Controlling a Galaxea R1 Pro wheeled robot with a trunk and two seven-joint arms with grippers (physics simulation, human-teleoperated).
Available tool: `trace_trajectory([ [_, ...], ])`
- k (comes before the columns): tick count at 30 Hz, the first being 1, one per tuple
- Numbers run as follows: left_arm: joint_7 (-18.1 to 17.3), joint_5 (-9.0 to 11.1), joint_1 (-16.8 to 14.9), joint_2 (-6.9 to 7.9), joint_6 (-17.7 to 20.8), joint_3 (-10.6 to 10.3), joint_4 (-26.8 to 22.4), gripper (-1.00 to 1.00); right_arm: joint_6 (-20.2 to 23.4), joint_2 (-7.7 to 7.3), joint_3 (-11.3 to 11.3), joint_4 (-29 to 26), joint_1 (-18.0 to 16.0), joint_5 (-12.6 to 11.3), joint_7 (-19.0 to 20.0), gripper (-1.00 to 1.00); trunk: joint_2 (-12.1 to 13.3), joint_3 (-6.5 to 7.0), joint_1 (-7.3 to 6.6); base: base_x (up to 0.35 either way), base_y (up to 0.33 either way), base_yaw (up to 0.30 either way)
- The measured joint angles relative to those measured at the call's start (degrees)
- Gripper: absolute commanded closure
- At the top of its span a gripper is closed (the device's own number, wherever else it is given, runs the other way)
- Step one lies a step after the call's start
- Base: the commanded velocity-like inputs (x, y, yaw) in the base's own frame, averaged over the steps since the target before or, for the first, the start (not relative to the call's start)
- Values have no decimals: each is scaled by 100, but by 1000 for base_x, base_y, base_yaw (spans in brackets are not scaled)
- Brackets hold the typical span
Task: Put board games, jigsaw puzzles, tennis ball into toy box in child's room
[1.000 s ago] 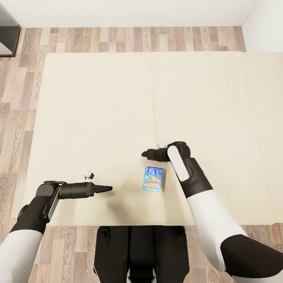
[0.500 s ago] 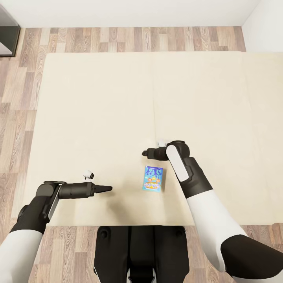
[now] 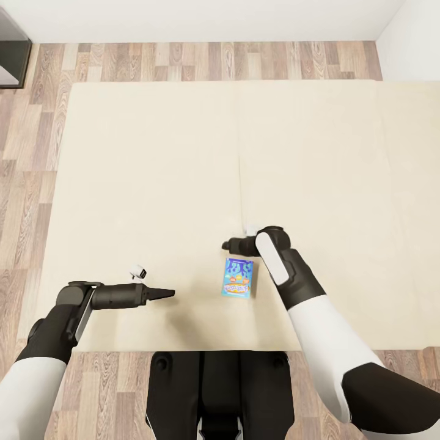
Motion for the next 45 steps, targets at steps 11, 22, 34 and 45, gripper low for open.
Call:
trace_trajectory([
  [11, 0, 0, 0, -1, 0, 0, 0, -100, -211, 0, 3, 380, 0, 8, 15, -100, 0, 0, 0, 0, 0, 0],
  [22, 0, 0, 0, 2, 0, 0, 0, -100, -195, 0, -14, 567, 0, -47, 19, -100, 0, 0, 0, 0, 0, 0],
  [34, 0, 0, 0, 1, 0, 0, 0, -100, -190, 0, -51, 1253, 0, -103, 32, -100, 0, 0, 0, 0, 0, 0],
  [45, 0, 0, 0, -2, 0, 0, 0, -100, -156, 0, -51, 1273, 0, -105, 30, -100, 0, 0, 0, 0, 0, 0],
])
